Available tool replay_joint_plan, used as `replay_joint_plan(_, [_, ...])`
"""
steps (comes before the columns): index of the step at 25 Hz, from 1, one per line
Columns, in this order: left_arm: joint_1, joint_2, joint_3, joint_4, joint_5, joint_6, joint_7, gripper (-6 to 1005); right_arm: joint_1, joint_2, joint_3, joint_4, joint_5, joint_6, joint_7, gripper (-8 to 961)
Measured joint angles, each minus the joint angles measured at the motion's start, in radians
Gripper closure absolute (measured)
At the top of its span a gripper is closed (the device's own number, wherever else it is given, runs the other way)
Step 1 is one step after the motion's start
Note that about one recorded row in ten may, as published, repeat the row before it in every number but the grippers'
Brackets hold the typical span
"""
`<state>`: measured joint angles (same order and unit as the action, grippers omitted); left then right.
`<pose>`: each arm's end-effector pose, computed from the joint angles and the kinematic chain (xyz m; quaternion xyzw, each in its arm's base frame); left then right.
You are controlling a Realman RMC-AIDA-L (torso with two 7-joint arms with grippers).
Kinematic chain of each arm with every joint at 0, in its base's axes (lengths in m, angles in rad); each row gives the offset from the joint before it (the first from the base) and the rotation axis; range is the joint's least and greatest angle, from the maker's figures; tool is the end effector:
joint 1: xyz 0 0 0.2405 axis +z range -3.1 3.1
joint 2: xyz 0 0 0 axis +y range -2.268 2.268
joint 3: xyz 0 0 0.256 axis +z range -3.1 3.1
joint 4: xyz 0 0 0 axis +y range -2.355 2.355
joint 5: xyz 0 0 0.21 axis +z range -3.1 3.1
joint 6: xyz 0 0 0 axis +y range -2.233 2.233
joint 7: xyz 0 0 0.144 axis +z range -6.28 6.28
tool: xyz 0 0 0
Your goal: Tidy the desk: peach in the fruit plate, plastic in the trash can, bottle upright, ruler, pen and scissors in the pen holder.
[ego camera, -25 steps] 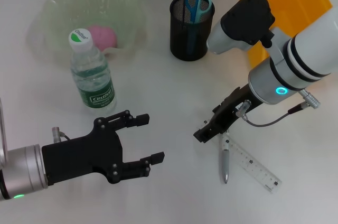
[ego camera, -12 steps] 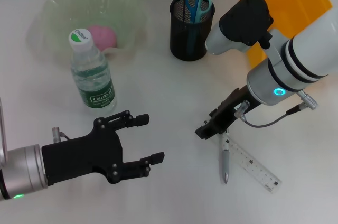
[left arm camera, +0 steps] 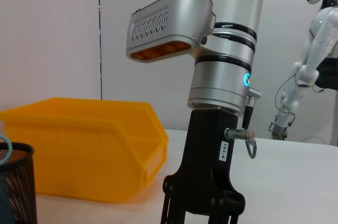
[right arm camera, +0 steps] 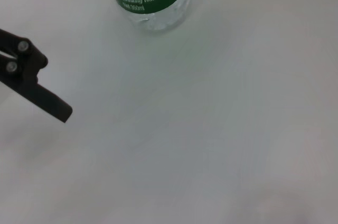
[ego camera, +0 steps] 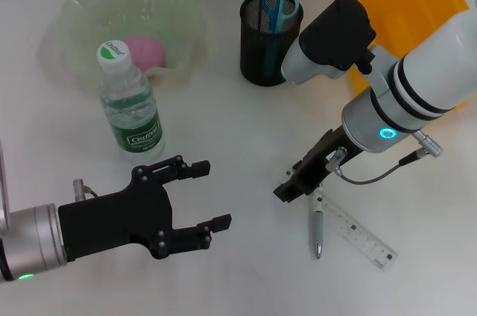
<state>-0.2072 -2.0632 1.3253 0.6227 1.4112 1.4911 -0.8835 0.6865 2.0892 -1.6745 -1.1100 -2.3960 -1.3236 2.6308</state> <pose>-0.2809 0.2406 -0.0488 -0.9430 -0.0776 -0.2924 0.1385 0.1605 0.3426 -0.0834 -0.9337 0.3049 -0.1612 0.0961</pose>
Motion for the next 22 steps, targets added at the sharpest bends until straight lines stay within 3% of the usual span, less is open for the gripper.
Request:
replay_joint_plan(6, [0.0,0.0,0.0,0.0,0.0,0.0,0.0,202,0.01,0.0,-0.001,0.019,-0.003,0.001,0.006,415])
replay_joint_plan(13, [0.0,0.0,0.0,0.0,-0.001,0.0,0.001,202,0.001,0.0,0.011,-0.028,-0.001,-0.016,0.008,576])
replay_joint_plan(19, [0.0,0.0,0.0,0.0,-0.001,0.0,0.001,202,-0.054,-0.003,0.142,-0.215,0.003,-0.061,0.004,571])
replay_joint_plan(22, [0.001,0.0,0.0,0.0,-0.002,0.0,0.004,202,-0.115,-0.001,0.244,-0.344,0.049,-0.005,-0.065,568])
